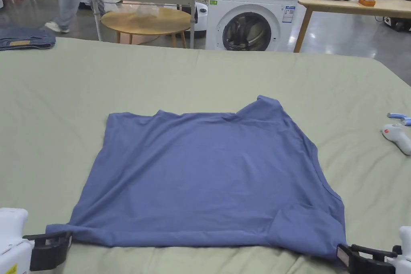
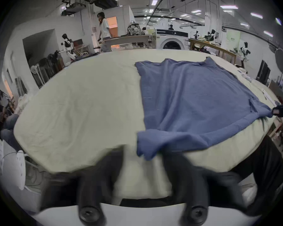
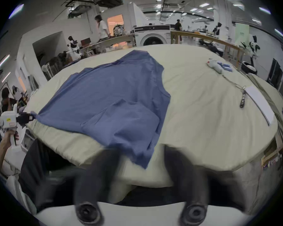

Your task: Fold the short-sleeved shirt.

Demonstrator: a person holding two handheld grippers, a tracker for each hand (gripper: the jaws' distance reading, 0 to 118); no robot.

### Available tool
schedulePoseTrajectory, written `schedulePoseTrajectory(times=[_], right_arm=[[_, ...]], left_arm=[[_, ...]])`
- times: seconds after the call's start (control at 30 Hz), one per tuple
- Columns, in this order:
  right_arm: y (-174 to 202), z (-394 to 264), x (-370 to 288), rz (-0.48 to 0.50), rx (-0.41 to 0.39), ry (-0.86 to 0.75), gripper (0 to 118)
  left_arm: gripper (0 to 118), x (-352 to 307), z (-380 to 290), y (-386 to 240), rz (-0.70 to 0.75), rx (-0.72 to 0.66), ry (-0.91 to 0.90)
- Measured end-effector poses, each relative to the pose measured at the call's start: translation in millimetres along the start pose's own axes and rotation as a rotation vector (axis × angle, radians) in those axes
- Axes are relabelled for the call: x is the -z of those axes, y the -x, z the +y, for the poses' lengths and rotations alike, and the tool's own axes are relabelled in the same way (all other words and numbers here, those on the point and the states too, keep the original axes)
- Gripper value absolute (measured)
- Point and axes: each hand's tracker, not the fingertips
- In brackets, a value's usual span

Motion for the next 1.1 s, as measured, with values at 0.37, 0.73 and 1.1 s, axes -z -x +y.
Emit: schedulePoseTrajectory(times=[0.37, 0.73, 1.1], right_arm=[[74.4, 56.0, 2.8, -0.060, -0.073, -0.191, 116], [71.7, 63.6, 16.0, -0.066, -0.050, -0.186, 0], [12.1, -0.7, -3.0, -0.025, -0.152, 0.018, 118]], left_arm=[[111, -21.0, 70.4, -65.2, 0.029, 0.014, -0.165], [0, -18.3, 78.4, -90.4, -0.009, -0.017, -0.214], [0, 0.0, 67.6, -88.8, -0.007, -0.026, -0.158]])
